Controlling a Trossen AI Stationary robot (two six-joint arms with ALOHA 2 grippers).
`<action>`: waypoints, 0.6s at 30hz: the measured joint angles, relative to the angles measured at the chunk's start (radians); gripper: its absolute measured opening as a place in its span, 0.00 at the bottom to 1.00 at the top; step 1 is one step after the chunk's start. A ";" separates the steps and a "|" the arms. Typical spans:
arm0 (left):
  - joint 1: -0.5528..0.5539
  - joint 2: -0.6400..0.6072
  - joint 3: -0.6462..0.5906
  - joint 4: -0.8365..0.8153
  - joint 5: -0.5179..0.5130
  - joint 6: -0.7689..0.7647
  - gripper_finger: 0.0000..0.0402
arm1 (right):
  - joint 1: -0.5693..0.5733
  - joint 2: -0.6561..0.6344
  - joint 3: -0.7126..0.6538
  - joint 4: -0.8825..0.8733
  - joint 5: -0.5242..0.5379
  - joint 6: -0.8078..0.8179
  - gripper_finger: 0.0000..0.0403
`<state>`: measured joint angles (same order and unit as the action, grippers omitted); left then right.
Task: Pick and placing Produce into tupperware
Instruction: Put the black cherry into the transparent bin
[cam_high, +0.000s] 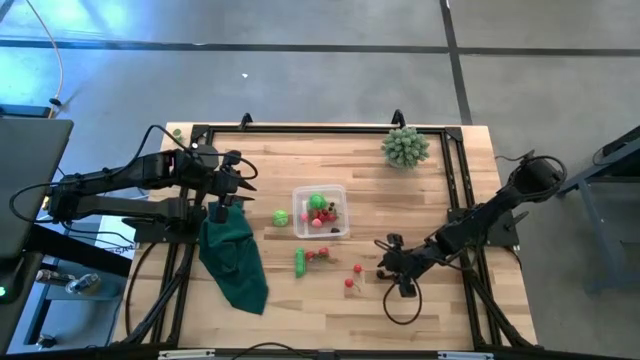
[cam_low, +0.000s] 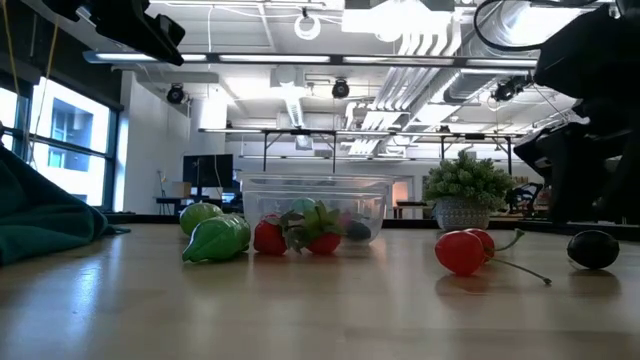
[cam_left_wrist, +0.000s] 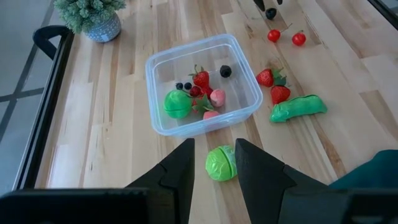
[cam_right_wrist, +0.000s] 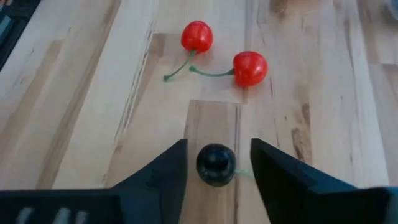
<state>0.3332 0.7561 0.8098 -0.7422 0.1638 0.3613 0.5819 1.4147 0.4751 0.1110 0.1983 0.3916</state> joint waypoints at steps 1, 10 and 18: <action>0.000 0.000 0.000 0.000 0.000 0.000 0.26 | 0.000 0.000 0.000 0.000 0.007 0.000 0.45; 0.000 0.000 0.000 0.000 0.000 0.000 0.26 | 0.001 0.000 0.000 -0.022 0.027 -0.028 0.64; 0.000 0.000 0.000 0.000 0.000 0.000 0.26 | 0.001 0.000 0.000 -0.050 0.005 -0.153 0.64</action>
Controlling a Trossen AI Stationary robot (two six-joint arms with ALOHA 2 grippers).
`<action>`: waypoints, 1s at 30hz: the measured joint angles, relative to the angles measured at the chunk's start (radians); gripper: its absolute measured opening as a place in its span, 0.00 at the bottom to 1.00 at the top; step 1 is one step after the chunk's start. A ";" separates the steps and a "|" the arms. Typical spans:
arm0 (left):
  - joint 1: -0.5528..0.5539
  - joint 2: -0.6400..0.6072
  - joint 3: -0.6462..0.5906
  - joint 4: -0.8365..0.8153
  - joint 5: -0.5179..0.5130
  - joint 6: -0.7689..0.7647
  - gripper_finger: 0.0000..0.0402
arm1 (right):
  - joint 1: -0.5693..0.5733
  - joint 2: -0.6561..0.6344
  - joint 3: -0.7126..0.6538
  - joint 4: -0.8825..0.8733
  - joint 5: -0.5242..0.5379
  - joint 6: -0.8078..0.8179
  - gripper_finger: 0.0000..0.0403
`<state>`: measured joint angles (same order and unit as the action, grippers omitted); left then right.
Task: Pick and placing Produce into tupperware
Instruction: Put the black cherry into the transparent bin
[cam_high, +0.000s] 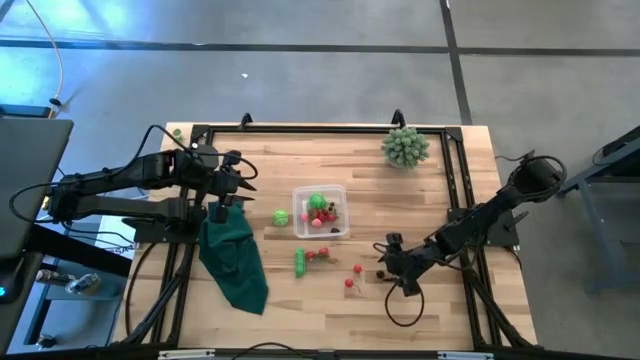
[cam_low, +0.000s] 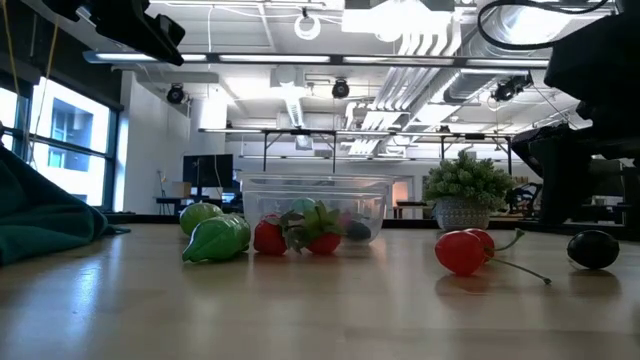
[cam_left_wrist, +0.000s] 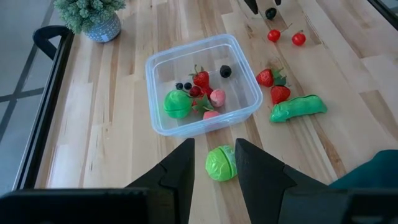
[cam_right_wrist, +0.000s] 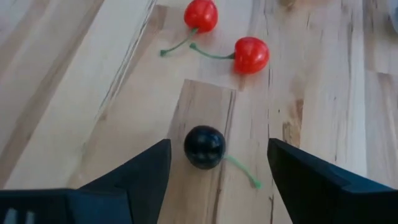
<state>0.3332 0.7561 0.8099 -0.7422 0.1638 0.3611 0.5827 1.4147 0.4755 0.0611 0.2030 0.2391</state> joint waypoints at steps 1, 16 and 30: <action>0.000 0.000 0.000 0.000 0.000 0.000 0.26 | 0.000 0.000 0.000 -0.003 -0.001 -0.013 0.64; 0.000 0.000 0.000 0.000 0.000 0.000 0.26 | -0.002 0.039 0.000 0.019 -0.029 -0.117 0.64; 0.000 0.000 0.000 0.000 0.000 0.000 0.26 | -0.002 0.098 0.000 0.072 -0.028 -0.125 0.59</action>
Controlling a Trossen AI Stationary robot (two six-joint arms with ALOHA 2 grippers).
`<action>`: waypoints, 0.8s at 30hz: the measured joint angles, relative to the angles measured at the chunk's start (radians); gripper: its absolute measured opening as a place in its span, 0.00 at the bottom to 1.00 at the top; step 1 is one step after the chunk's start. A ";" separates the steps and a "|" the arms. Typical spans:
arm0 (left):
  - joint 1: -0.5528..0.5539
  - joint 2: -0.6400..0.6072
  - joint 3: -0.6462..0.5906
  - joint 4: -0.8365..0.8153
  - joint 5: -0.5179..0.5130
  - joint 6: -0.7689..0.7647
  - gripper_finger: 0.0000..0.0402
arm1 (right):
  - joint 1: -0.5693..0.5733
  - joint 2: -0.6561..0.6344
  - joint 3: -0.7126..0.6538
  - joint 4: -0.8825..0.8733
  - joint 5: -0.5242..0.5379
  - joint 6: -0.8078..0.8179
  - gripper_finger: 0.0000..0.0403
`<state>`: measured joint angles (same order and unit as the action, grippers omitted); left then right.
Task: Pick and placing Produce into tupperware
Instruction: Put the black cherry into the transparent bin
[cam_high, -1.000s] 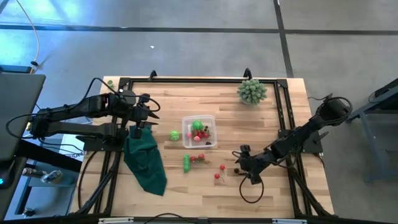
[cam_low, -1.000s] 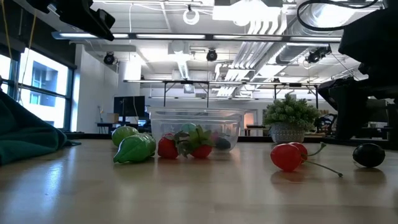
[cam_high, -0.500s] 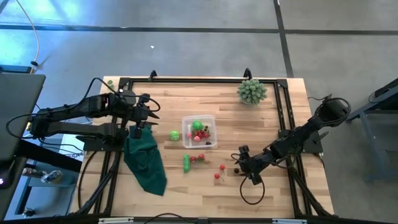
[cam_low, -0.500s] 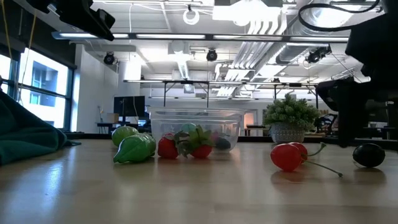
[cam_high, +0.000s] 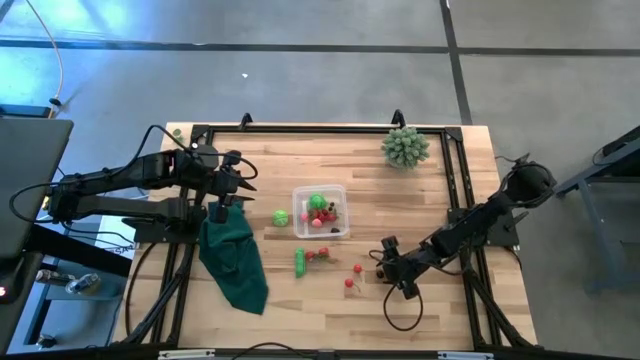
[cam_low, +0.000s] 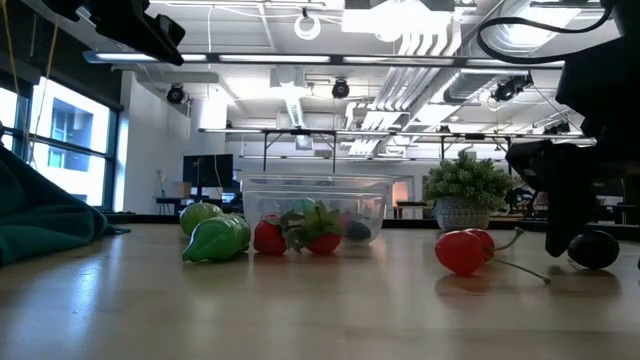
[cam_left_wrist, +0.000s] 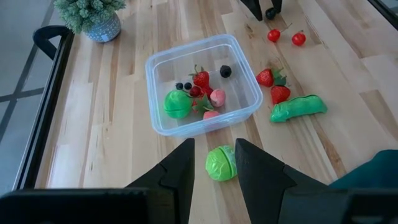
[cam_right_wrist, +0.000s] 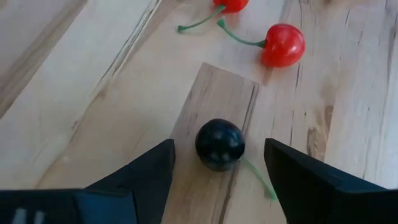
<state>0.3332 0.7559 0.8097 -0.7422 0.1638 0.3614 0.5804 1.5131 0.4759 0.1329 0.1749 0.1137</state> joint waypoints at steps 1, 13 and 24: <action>0.000 0.000 0.000 0.000 0.000 0.000 0.26 | 0.000 0.000 0.000 0.000 -0.001 0.000 0.57; 0.000 0.000 0.000 0.000 0.000 0.000 0.26 | -0.006 0.001 0.000 0.015 -0.011 0.016 0.43; 0.000 0.000 0.000 0.000 0.000 0.000 0.26 | -0.037 0.002 0.000 0.032 -0.079 0.041 0.42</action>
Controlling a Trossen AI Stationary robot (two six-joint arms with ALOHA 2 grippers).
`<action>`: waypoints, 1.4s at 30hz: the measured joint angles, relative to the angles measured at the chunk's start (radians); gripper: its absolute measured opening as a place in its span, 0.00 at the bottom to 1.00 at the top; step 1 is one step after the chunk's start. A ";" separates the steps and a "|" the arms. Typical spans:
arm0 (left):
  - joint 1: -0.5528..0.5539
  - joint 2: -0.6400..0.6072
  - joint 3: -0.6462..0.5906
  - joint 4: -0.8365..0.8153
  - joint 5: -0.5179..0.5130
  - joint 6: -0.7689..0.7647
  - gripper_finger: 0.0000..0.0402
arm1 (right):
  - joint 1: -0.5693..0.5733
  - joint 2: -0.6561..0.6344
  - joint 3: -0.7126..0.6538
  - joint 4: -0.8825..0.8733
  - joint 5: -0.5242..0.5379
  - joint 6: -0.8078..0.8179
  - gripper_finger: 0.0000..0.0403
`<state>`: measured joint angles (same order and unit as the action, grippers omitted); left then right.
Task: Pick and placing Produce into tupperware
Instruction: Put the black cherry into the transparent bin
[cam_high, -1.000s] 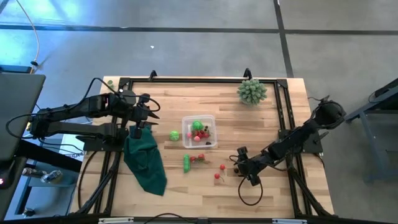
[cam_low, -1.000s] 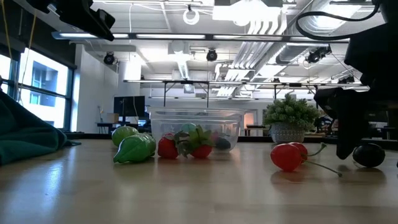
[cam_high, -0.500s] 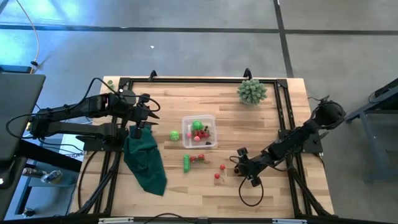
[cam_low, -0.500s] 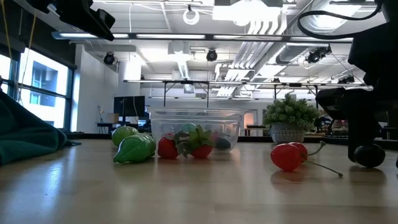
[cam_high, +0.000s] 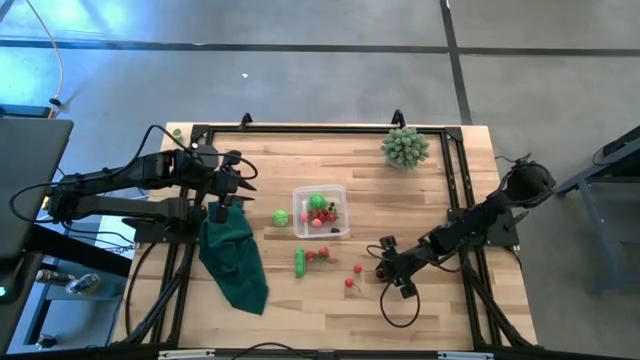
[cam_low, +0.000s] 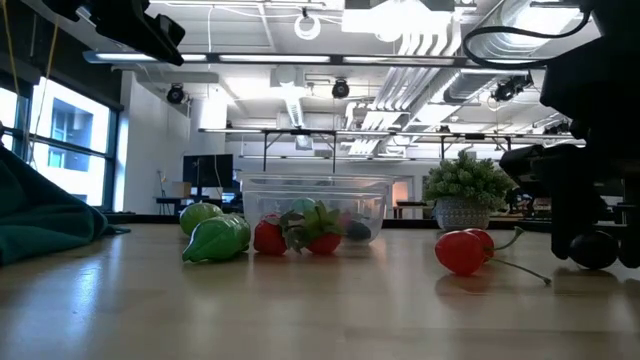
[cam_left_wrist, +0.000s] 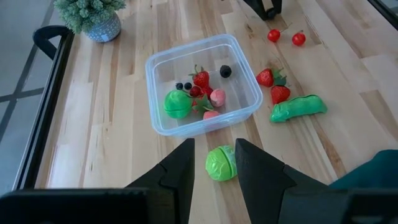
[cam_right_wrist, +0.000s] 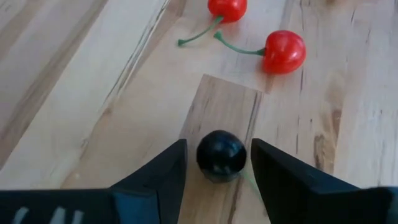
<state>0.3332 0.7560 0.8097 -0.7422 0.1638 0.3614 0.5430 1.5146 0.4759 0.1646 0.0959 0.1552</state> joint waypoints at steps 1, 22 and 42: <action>0.000 0.000 0.000 0.000 0.000 0.000 0.26 | 0.000 0.000 0.000 0.000 -0.001 0.001 0.42; 0.000 0.000 0.000 0.000 0.000 0.000 0.26 | 0.000 0.000 0.000 0.004 0.000 0.030 0.28; 0.000 0.000 0.000 0.000 0.000 0.000 0.26 | -0.017 -0.001 0.157 0.035 0.211 0.021 0.26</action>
<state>0.3332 0.7559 0.8099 -0.7422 0.1638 0.3612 0.5262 1.5135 0.6325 0.1996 0.3070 0.1758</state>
